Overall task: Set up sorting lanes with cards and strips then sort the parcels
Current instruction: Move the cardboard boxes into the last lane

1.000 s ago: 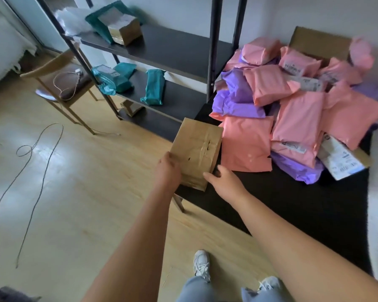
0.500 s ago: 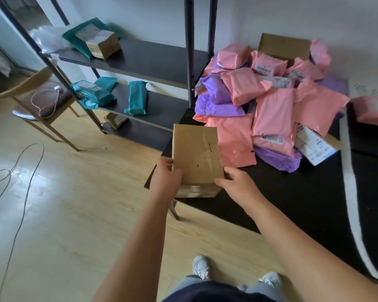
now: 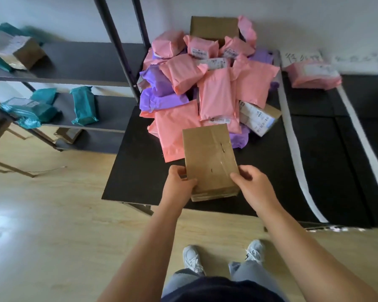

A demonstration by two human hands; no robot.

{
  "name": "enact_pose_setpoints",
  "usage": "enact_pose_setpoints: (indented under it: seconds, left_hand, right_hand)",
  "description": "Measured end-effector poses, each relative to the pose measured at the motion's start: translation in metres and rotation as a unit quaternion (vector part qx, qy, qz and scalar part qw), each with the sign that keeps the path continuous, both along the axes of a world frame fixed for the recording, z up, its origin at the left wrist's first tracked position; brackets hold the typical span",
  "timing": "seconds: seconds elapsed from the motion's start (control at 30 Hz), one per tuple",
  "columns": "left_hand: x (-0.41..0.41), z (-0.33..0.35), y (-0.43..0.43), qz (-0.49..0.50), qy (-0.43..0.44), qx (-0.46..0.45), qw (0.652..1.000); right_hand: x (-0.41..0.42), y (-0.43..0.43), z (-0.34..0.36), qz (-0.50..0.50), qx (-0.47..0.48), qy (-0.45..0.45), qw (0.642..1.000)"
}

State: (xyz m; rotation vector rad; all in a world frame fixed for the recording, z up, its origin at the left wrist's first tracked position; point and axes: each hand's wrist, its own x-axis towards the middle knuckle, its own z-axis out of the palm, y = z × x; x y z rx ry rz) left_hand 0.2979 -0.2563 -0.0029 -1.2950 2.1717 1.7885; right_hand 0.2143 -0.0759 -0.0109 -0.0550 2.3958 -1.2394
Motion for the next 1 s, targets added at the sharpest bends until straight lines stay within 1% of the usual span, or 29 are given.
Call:
enact_pose_setpoints:
  seconds: [0.07, 0.17, 0.3, 0.37, 0.47, 0.67, 0.73, 0.8, 0.9, 1.0]
  left_hand:
    - [-0.004, -0.007, 0.009, -0.004, -0.014, 0.006, 1.0]
    - [-0.008, -0.015, 0.015, 0.002, -0.026, -0.009, 1.0]
    - [-0.007, -0.021, 0.017, 0.062, -0.024, 0.001, 0.998]
    - [-0.007, -0.026, 0.018, 0.073, -0.041, 0.002, 0.997]
    - [-0.006, -0.035, 0.019, 0.055, -0.062, 0.049, 0.995]
    - [-0.001, -0.039, 0.011, -0.016, -0.045, 0.087, 0.995]
    - [-0.004, -0.032, 0.009, -0.032, -0.049, 0.082, 0.995]
    - [-0.009, -0.023, 0.008, -0.005, -0.045, 0.073, 0.996]
    - [-0.015, -0.011, 0.005, 0.04, -0.012, 0.063, 0.997]
    - [-0.02, -0.005, 0.005, 0.024, -0.01, 0.062, 0.998]
  right_hand:
    - [0.0, 0.012, -0.007, -0.001, 0.014, -0.005, 1.0]
    - [0.001, 0.021, -0.014, 0.002, 0.028, -0.018, 0.999]
    - [0.004, 0.023, -0.015, -0.003, 0.022, -0.005, 1.0]
    - [0.004, 0.021, -0.014, 0.003, 0.021, 0.012, 1.0]
    - [0.004, 0.016, -0.015, 0.012, 0.019, 0.014, 1.0]
    - [0.003, 0.02, -0.018, -0.002, 0.02, 0.013, 1.0]
    - [0.005, 0.021, -0.02, -0.002, 0.017, 0.001, 1.0]
    - [0.007, 0.021, -0.021, 0.0, 0.004, -0.017, 1.0]
    - [0.008, 0.019, -0.021, -0.002, -0.028, -0.055, 0.998]
    - [0.012, 0.018, -0.018, -0.001, -0.058, -0.062, 0.996]
